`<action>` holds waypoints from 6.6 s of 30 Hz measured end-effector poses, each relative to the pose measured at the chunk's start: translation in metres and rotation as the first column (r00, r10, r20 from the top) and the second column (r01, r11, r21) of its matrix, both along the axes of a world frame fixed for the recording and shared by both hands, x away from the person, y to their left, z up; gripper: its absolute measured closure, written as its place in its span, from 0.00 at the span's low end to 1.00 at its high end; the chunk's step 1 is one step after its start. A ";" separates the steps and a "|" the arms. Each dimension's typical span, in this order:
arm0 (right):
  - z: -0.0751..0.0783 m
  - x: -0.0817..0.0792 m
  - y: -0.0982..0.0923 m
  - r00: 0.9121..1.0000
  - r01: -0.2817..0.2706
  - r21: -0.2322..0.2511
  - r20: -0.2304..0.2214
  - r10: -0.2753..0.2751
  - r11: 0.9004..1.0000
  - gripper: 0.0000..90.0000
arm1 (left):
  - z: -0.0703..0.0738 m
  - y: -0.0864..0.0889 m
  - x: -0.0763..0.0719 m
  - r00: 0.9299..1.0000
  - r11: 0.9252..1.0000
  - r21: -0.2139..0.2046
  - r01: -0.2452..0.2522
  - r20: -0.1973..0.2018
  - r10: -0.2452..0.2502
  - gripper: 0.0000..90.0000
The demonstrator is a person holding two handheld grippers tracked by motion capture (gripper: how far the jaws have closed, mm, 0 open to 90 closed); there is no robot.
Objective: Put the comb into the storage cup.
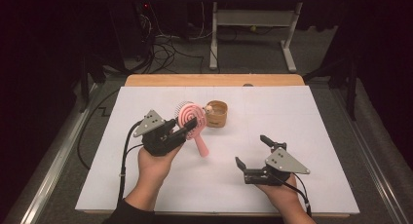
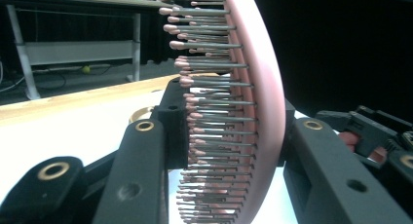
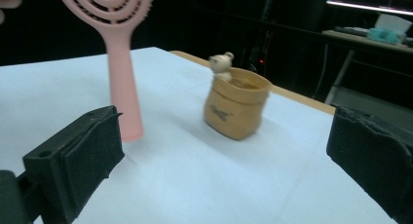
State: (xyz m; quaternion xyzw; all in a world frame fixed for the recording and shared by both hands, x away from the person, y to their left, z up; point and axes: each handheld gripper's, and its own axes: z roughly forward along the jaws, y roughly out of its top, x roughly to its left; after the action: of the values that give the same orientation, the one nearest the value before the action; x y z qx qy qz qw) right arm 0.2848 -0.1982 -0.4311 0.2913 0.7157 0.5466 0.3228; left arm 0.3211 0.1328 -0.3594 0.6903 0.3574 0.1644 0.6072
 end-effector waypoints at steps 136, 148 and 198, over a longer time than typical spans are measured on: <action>-0.020 0.005 -0.078 0.988 0.152 0.122 -0.041 -0.148 0.981 0.00 | 0.004 -0.087 0.124 0.988 0.990 0.044 -0.132 0.087 0.128 0.69; -0.021 0.005 -0.078 0.988 0.155 0.128 -0.047 -0.150 0.980 0.00 | -0.001 -0.087 0.129 0.989 0.991 0.035 -0.131 0.071 0.128 0.69; -0.020 0.006 -0.078 0.987 0.161 0.134 -0.047 -0.156 0.978 0.00 | -0.016 -0.061 0.147 0.987 0.985 0.057 -0.161 -0.001 0.161 0.65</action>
State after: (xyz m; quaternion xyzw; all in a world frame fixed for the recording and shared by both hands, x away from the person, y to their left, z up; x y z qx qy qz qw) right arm 0.2905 -0.2765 -0.4513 0.3789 0.6566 0.5618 0.3312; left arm 0.4677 0.0720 -0.3751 0.6768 0.4087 0.2212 0.5710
